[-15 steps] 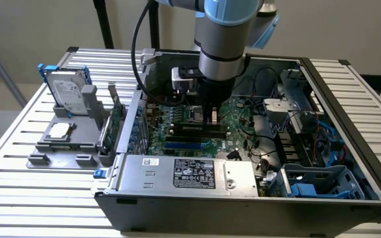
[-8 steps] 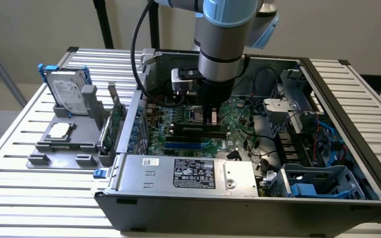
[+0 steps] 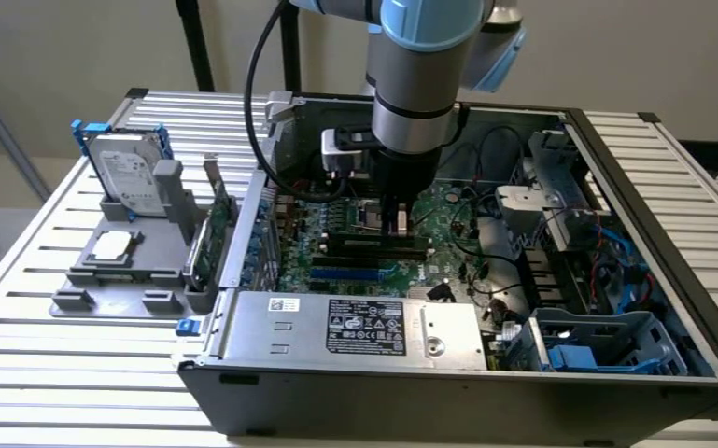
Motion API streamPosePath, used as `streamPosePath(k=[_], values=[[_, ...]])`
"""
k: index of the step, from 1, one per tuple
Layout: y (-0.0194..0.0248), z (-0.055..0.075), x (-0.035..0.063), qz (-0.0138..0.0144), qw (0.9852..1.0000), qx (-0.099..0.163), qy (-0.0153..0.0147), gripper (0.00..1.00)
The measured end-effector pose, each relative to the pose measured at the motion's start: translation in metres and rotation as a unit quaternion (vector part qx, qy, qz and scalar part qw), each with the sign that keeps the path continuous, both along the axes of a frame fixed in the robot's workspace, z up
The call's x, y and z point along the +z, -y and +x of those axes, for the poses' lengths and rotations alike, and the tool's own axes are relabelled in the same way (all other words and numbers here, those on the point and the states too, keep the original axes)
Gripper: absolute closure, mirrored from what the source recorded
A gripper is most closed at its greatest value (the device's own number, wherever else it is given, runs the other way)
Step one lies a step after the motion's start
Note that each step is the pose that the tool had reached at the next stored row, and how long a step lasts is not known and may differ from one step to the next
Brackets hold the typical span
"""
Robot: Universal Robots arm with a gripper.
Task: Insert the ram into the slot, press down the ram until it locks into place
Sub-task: 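Insert the ram into the slot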
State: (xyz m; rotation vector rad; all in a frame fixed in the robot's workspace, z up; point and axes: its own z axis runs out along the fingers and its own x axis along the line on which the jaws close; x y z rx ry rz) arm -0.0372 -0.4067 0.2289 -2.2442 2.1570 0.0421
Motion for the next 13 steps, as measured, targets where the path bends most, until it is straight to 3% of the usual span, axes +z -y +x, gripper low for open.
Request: streamPosePath(k=[13], values=[[0.0, -0.0002, -0.0036, 0.0, 1.0, 0.0, 0.0, 0.86]])
